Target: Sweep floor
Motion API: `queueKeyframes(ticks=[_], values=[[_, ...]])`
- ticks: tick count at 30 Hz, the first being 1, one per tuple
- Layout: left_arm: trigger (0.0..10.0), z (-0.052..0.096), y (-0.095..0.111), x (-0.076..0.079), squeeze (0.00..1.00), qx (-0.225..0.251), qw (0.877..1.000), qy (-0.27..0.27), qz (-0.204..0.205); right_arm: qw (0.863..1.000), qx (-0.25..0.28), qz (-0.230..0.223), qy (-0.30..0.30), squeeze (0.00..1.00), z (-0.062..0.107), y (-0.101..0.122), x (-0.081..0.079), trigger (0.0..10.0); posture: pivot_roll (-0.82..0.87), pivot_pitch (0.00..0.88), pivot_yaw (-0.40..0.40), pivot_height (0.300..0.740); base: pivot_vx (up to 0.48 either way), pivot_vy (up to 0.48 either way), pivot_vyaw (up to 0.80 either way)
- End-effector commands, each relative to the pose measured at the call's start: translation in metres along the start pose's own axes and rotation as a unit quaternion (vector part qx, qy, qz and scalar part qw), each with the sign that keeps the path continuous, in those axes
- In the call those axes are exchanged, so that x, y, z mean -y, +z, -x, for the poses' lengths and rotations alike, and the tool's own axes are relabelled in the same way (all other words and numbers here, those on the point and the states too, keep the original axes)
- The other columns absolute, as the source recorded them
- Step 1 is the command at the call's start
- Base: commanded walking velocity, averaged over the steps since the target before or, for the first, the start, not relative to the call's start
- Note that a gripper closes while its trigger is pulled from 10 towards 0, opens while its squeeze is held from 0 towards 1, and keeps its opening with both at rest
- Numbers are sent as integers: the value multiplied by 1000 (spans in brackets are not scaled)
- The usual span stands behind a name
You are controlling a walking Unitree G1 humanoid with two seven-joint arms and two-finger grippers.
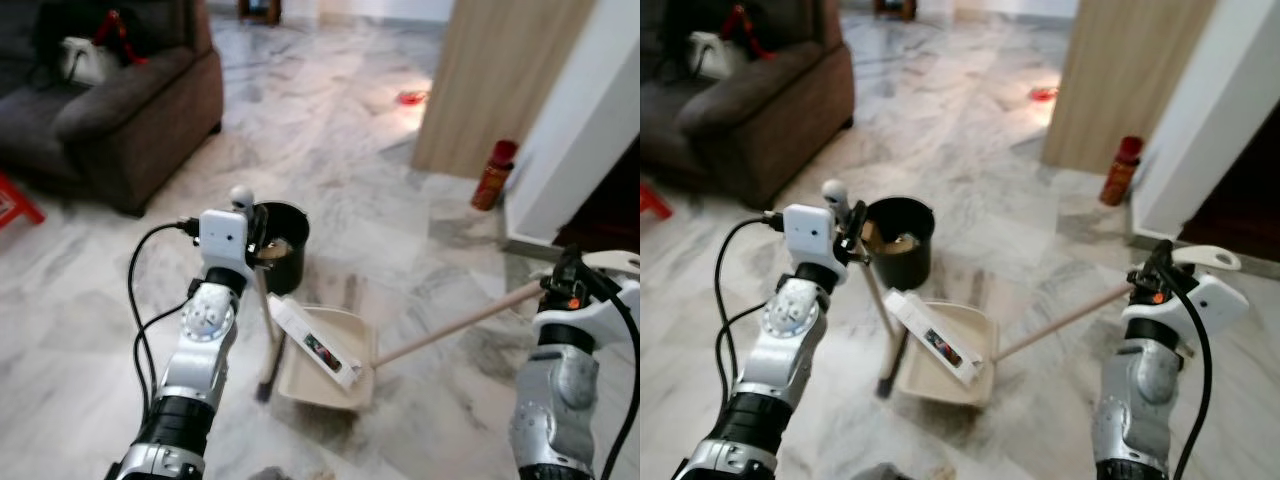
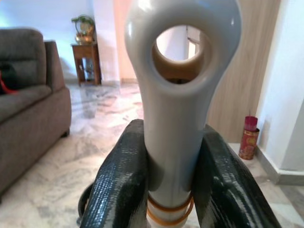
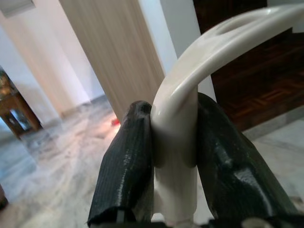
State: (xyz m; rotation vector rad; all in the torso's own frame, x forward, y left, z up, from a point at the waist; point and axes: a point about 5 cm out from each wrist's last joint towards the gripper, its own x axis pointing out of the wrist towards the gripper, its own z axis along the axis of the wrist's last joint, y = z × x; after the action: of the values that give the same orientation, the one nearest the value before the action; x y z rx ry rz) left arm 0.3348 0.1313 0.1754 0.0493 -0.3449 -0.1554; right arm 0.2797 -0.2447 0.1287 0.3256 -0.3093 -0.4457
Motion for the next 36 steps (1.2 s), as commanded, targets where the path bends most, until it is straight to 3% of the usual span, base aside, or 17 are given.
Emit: queueKeyframes(ticks=[1,6,10,36], values=[[10000,-2,10,-4,400,20,1000,6,-10,1000,22,-11,0,0,-4,9,-2,10000,59,137,-4,740,0,360,0],[10000,-2,10,-5,404,20,1000,8,-12,1000,17,-14,4,0,-5,9,-2,10000,61,137,-7,740,0,364,0],[10000,-2,11,-6,408,21,1000,10,-11,1000,16,-15,5,0,-6,9,-3,10000,62,137,-11,740,0,362,-800],[10000,0,11,-5,416,19,1000,12,-11,1000,14,-13,8,0,-7,8,-5,10000,66,141,-20,740,0,362,0]])
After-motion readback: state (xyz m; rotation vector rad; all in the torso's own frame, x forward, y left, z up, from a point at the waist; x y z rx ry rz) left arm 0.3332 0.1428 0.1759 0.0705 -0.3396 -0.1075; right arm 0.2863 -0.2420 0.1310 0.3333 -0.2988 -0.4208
